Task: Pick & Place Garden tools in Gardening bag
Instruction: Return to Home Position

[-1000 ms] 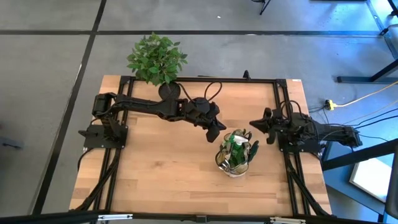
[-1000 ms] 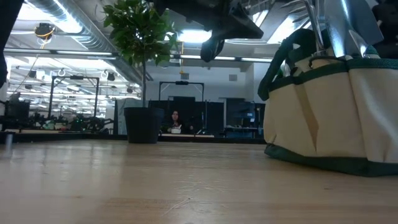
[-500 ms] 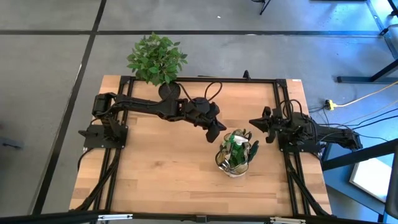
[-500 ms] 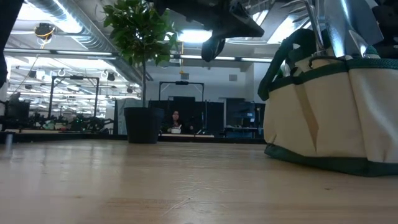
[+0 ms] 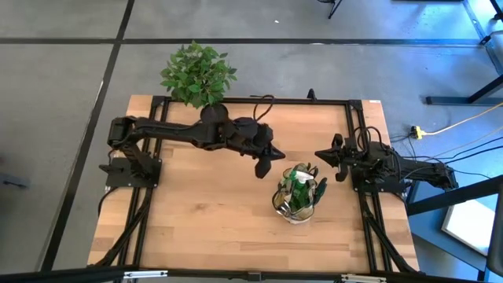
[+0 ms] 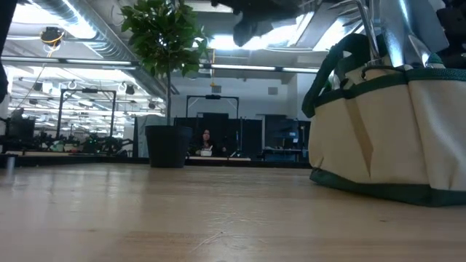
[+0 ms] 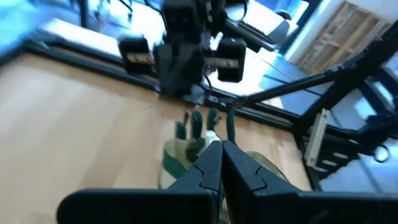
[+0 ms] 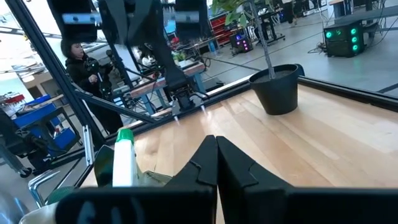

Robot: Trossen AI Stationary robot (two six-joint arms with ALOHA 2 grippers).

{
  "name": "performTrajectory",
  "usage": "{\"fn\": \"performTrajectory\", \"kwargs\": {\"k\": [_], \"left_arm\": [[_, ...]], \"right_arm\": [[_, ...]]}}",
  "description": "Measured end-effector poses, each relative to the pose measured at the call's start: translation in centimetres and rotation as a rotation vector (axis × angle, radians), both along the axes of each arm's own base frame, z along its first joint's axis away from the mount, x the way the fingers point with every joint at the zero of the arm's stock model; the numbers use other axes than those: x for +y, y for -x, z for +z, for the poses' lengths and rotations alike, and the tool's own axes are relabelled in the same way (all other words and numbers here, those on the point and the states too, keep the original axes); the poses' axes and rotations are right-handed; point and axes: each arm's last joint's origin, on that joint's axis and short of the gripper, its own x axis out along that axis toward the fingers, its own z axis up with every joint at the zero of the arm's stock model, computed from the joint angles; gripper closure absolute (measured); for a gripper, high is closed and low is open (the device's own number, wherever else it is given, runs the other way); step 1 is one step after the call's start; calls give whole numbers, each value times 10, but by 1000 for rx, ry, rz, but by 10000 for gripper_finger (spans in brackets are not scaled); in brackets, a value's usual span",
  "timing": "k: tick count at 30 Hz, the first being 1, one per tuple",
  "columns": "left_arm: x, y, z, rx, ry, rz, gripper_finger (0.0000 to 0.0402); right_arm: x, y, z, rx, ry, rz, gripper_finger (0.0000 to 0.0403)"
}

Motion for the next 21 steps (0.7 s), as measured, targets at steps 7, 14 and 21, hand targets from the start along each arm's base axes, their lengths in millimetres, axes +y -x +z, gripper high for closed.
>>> {"fn": "performTrajectory", "kwargs": {"k": [7,14,21], "left_arm": [[-11,42,22,-45,-118,32,400],[-19,122,12,-125,-128,30,400],[-17,199,-20,-257,-93,139,400]], "right_arm": [[0,0,0,0,0,2,403],[0,0,0,0,0,4,403],[0,0,0,-1,1,4,403]]}}
